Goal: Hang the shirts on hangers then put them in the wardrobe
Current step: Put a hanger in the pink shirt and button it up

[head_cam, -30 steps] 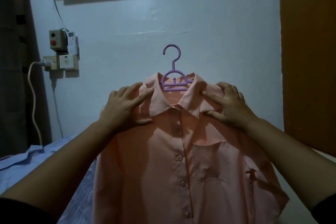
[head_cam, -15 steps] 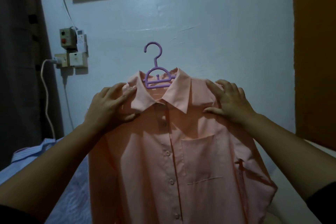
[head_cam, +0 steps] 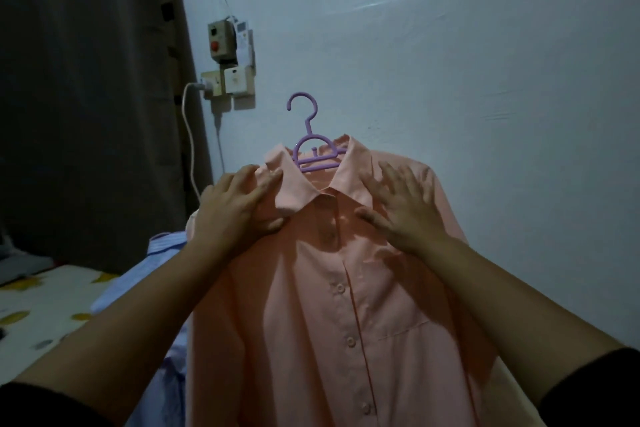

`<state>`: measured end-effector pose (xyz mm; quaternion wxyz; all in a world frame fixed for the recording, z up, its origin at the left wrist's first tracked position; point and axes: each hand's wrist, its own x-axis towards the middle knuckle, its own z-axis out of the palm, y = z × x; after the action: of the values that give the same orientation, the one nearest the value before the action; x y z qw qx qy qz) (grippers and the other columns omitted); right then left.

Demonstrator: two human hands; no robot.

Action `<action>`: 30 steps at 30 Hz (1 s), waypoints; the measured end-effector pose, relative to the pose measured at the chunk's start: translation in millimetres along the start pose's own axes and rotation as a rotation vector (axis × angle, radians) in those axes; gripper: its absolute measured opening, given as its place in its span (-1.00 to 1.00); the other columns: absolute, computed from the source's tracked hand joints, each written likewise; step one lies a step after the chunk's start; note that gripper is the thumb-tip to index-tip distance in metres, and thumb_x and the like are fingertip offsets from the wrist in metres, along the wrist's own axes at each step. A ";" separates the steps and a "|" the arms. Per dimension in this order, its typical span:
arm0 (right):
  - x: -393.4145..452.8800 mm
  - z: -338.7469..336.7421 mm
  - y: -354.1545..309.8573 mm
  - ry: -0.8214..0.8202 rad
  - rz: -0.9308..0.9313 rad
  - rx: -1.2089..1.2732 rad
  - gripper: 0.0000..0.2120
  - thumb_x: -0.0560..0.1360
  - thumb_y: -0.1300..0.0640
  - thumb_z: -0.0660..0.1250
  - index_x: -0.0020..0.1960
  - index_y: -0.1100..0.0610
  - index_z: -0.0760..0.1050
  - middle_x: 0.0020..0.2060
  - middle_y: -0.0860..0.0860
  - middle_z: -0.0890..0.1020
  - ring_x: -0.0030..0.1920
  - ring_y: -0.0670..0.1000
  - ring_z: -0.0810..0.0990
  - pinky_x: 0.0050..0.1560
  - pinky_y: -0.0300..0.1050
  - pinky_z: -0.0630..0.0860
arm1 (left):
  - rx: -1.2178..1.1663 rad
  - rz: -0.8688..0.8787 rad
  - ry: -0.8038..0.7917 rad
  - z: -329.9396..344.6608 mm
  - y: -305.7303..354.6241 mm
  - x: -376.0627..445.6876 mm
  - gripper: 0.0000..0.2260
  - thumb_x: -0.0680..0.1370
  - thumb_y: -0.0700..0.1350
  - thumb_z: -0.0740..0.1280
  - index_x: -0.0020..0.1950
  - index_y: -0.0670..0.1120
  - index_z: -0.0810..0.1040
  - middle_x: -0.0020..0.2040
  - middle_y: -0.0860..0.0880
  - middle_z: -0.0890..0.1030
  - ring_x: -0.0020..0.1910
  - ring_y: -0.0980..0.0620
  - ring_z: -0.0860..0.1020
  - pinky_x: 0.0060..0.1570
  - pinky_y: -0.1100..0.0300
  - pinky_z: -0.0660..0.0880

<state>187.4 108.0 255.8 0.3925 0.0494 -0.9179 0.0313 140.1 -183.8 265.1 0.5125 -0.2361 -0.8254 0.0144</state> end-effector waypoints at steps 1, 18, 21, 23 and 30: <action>8.5 12.2 -9.4 -0.034 0.020 -0.005 -0.20 0.25 -0.57 -0.37 0.45 -0.36 -0.20 0.54 -0.08 -0.11 0.53 0.12 -0.17 0.42 0.29 -0.25 | 0.010 -0.026 -0.023 5.0 -6.7 -2.6 -0.32 0.36 0.37 0.12 0.40 0.07 0.38 0.27 -0.20 0.47 0.07 -0.28 0.51 -0.14 -0.08 0.48; 110.6 234.7 -180.6 -0.321 0.002 0.271 -0.33 0.47 -0.39 0.06 0.49 -0.30 -0.11 0.54 -0.07 -0.12 0.53 0.14 -0.15 0.38 0.33 0.01 | 0.272 -0.554 -0.411 80.0 -161.9 -95.4 -0.34 0.45 0.38 0.22 0.48 0.18 0.15 0.41 -0.09 0.34 0.28 -0.17 0.38 0.10 -0.10 0.45; 107.7 266.2 -204.5 -0.431 -0.011 0.330 -0.35 0.48 -0.40 0.03 0.47 -0.33 -0.16 0.54 -0.10 -0.13 0.53 0.16 -0.14 0.40 0.35 -0.04 | 0.233 -0.694 -0.561 104.4 -175.8 -110.4 -0.34 0.46 0.41 0.17 0.48 0.16 0.16 0.40 -0.10 0.36 0.29 -0.17 0.39 0.12 -0.09 0.43; 103.3 282.2 -215.3 -0.489 -0.014 0.342 -0.36 0.46 -0.44 -0.05 0.46 -0.34 -0.20 0.54 -0.13 -0.14 0.53 0.14 -0.13 0.40 0.35 -0.03 | 0.190 -0.770 -0.679 119.7 -183.3 -117.8 -0.32 0.44 0.46 0.10 0.47 0.16 0.18 0.39 -0.10 0.39 0.28 -0.17 0.42 0.13 -0.11 0.47; 107.6 285.2 -220.7 -0.492 0.001 0.334 -0.36 0.49 -0.42 -0.09 0.49 -0.27 -0.15 0.54 -0.06 -0.10 0.53 0.14 -0.10 0.41 0.34 -0.03 | 0.128 -0.856 -0.850 141.0 -194.0 -112.2 -0.30 0.48 0.45 -0.04 0.48 0.08 0.23 0.35 -0.12 0.46 0.23 -0.15 0.49 0.11 -0.08 0.52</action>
<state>-65.7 -145.8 140.9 0.1448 0.1188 -0.9676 0.1692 -12.2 -370.7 155.7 0.1116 0.1747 -0.9770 -0.0505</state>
